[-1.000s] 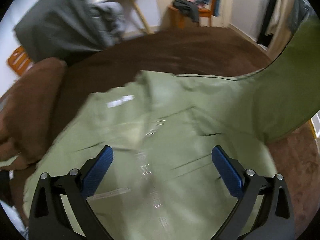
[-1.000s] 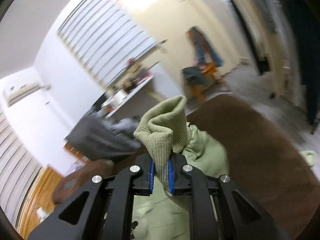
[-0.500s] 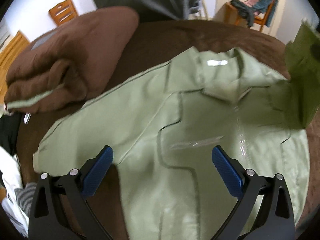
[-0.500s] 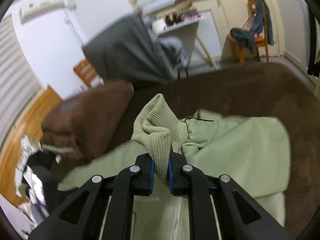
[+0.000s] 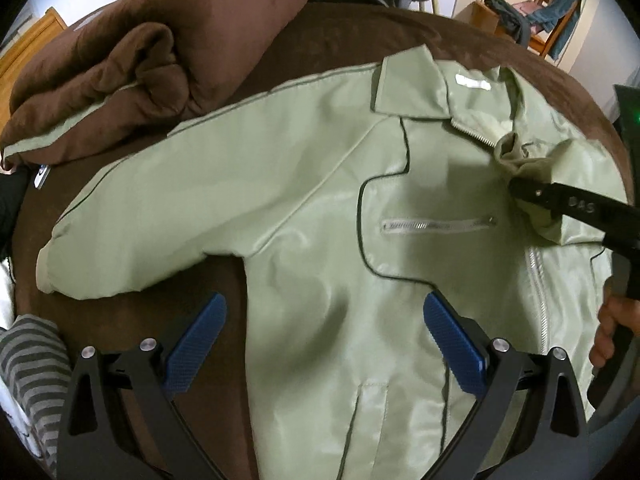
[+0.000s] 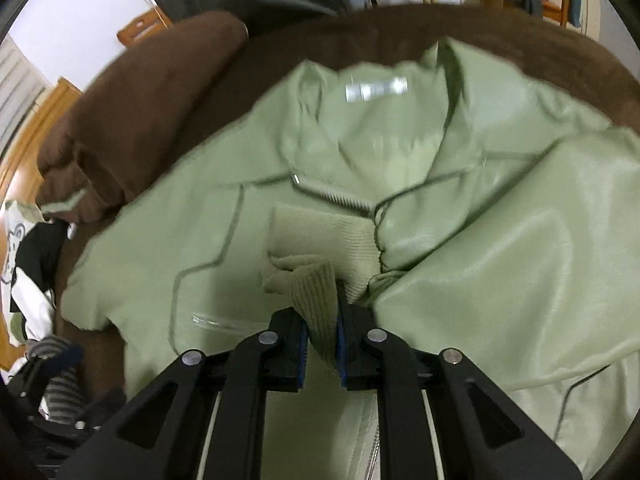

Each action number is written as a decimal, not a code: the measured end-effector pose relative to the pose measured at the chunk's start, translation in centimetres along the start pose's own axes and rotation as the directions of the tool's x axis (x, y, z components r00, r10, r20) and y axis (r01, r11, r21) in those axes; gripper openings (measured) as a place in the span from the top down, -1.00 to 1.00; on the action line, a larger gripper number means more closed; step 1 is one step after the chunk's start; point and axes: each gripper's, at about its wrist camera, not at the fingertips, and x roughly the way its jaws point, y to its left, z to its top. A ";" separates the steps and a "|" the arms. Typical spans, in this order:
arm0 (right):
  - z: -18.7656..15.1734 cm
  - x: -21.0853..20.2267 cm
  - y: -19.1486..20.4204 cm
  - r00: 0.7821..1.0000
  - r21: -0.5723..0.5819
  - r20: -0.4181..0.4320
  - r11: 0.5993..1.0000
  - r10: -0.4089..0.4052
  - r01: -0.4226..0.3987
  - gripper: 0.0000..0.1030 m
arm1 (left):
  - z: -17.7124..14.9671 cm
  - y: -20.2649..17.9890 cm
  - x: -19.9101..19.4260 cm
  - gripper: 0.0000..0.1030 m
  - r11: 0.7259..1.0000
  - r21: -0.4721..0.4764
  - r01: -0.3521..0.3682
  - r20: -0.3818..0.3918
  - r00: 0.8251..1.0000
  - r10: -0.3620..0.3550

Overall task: Fold large clothes
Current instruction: 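Carry the held sleeve cuff across the jacket body with the right gripper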

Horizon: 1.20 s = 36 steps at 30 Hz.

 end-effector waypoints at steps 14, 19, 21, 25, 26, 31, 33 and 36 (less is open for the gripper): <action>0.0 -0.4 0.0 0.999 0.017 -0.041 1.000 0.013 -0.012 0.27 | 0.7 0.6 -0.7 -0.88 1.000 -0.001 -0.018 0.009 1.000 0.018; 0.1 -7.8 -1.5 0.993 0.012 0.119 1.000 0.016 -0.017 -0.59 | 2.1 -0.5 -2.7 -0.88 1.000 0.024 -0.008 0.049 0.999 0.007; 0.4 -10.3 -3.3 0.989 0.005 0.144 1.000 -0.020 0.020 -0.61 | 2.9 -1.5 -3.1 -0.88 0.999 0.040 0.011 0.062 0.998 -0.014; 0.6 -12.7 -7.5 0.983 0.001 0.145 0.994 -0.110 0.111 -0.62 | 4.7 -5.2 -3.0 -0.88 0.993 0.089 0.075 0.084 0.993 -0.082; 0.4 -13.0 -8.8 0.981 0.005 0.141 0.991 -0.133 0.134 -0.62 | 5.1 -6.2 -2.8 -0.88 0.991 0.103 0.086 0.085 0.992 -0.095; -0.6 -13.3 -15.3 0.975 0.083 0.100 0.978 -0.201 0.193 -0.62 | 7.6 -11.3 0.3 -0.88 0.976 0.158 0.151 0.068 0.984 -0.164; -1.4 -13.1 -16.8 0.975 0.115 0.086 0.974 -0.207 0.196 -0.62 | 8.5 -12.5 1.7 -0.88 0.967 0.162 0.196 0.058 0.976 -0.208; -2.7 -12.8 -18.1 0.976 0.126 0.072 0.973 -0.206 0.196 -0.63 | 9.0 -13.7 3.4 -0.88 0.955 0.172 0.243 0.021 0.968 -0.250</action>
